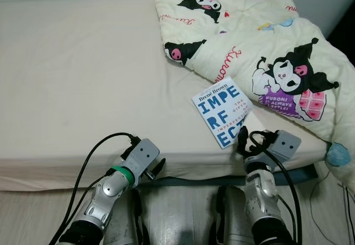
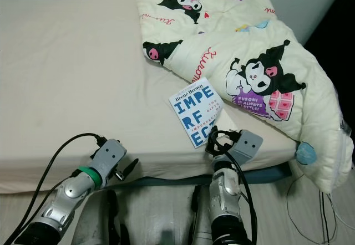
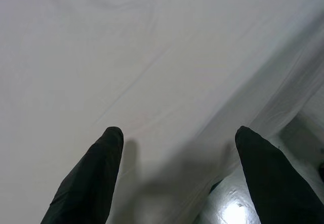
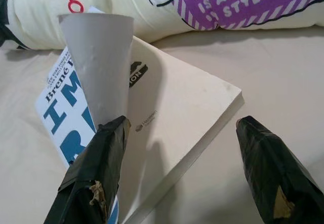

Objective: Clean up the room

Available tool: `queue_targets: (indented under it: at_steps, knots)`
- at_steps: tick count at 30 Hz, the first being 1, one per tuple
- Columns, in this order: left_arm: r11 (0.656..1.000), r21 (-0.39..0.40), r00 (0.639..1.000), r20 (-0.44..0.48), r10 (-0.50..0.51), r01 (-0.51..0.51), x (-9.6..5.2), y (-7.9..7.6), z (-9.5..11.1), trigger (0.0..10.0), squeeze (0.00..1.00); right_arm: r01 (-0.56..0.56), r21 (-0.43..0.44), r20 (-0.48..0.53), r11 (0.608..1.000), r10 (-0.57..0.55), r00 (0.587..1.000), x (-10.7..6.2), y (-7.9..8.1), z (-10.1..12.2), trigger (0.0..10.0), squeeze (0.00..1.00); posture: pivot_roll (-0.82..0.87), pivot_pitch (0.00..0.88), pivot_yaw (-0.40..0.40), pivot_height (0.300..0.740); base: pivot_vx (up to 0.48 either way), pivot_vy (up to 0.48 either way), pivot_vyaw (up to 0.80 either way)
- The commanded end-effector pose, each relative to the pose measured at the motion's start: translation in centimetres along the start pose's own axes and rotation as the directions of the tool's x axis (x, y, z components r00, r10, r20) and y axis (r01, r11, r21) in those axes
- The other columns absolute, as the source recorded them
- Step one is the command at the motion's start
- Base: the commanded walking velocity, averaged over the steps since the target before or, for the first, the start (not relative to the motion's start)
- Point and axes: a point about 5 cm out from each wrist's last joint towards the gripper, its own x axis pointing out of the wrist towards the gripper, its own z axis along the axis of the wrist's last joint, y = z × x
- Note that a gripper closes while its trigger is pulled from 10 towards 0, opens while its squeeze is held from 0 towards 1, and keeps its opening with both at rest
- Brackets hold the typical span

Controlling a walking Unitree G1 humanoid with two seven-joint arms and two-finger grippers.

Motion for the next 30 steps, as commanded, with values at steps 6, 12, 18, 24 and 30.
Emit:
queue_targets:
  at_steps: [6,12,18,24,30]
  knots:
    - [1.000,0.001,0.999,-0.030,-0.020,0.020,-0.3,-0.4,-0.6,10.0,0.00,-0.012,0.043,-0.104,0.999,0.016,0.994,-0.6,-0.5,-1.9,10.0,0.00,0.05,0.167,0.085,0.576,0.000,0.000,0.00]
    - [1.000,0.006,0.999,-0.036,-0.014,0.014,-0.6,-0.1,-0.8,10.0,0.00,0.019,-0.037,-0.224,0.999,-0.027,0.974,-0.7,-0.6,-3.2,10.0,0.00,0.06,0.161,0.081,0.576,0.000,0.000,0.00]
    - [1.000,0.005,0.999,-0.040,-0.011,0.011,-0.7,-0.1,-1.0,10.0,0.00,-0.168,-0.141,-0.252,0.976,0.129,0.959,-1.9,1.7,-4.3,10.0,0.00,0.06,0.159,0.078,0.576,0.000,0.000,0.00]
    - [1.000,0.004,0.999,-0.036,-0.019,0.019,-0.6,-0.4,-0.8,10.0,0.00,-0.318,-0.128,-0.225,0.940,0.284,0.932,-2.5,3.0,-4.0,10.0,0.00,0.05,0.155,0.076,0.576,0.000,0.000,0.00]
    - [1.000,0.004,0.999,-0.036,-0.018,0.018,-0.6,-0.3,-0.8,10.0,0.00,-0.412,-0.092,-0.285,0.907,0.372,0.883,-3.9,3.7,-5.1,10.0,0.00,0.05,0.155,0.073,0.576,0.000,0.000,0.00]
